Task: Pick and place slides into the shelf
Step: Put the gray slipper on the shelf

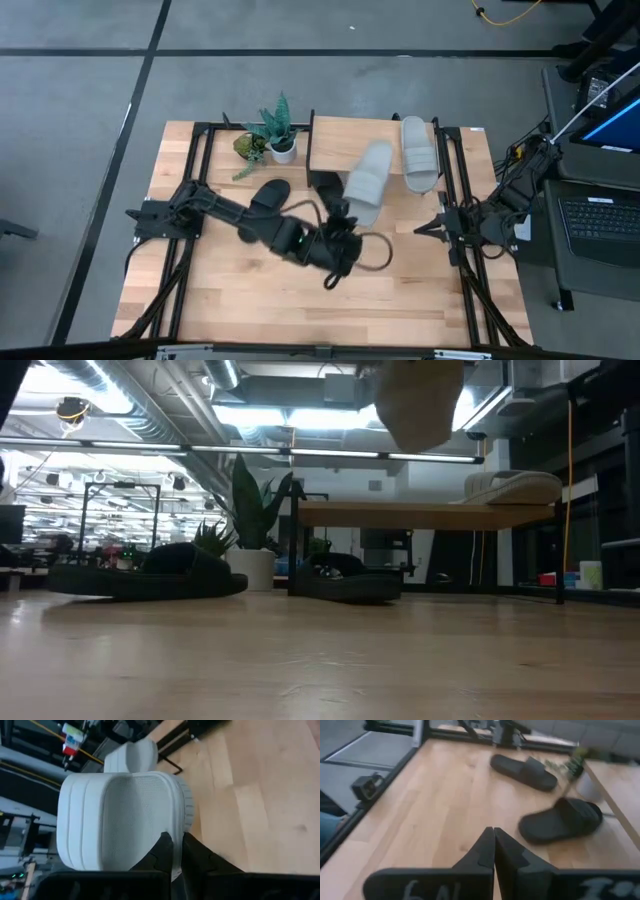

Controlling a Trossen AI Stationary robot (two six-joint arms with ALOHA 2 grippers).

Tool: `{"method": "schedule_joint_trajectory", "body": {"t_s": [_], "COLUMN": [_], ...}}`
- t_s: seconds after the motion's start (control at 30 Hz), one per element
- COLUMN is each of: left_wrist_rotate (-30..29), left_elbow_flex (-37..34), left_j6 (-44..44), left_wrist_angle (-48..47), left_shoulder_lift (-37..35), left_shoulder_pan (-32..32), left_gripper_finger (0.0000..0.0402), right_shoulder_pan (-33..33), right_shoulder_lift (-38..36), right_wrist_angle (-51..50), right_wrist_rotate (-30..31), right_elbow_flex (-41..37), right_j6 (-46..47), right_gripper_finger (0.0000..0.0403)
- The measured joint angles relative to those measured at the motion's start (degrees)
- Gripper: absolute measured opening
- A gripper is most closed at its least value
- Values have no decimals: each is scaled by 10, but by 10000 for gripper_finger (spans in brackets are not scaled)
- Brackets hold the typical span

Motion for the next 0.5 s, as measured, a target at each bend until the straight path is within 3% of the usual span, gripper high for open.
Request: {"method": "schedule_joint_trajectory", "body": {"t_s": [0.2, 0.5], "left_wrist_rotate": [67, 71], "left_elbow_flex": [0, 0], "left_j6": [31, 32], "left_wrist_angle": [66, 98], "left_shoulder_lift": [0, 0], "left_shoulder_pan": [62, 110], "left_gripper_finger": [12, 12], "right_shoulder_pan": [0, 0], "right_shoulder_lift": [-18, -21], "right_wrist_angle": [-73, -65], "right_wrist_rotate": [6, -4], "right_elbow_flex": [0, 0], "right_j6": [47, 40], "right_gripper_finger": [4, 5]}}
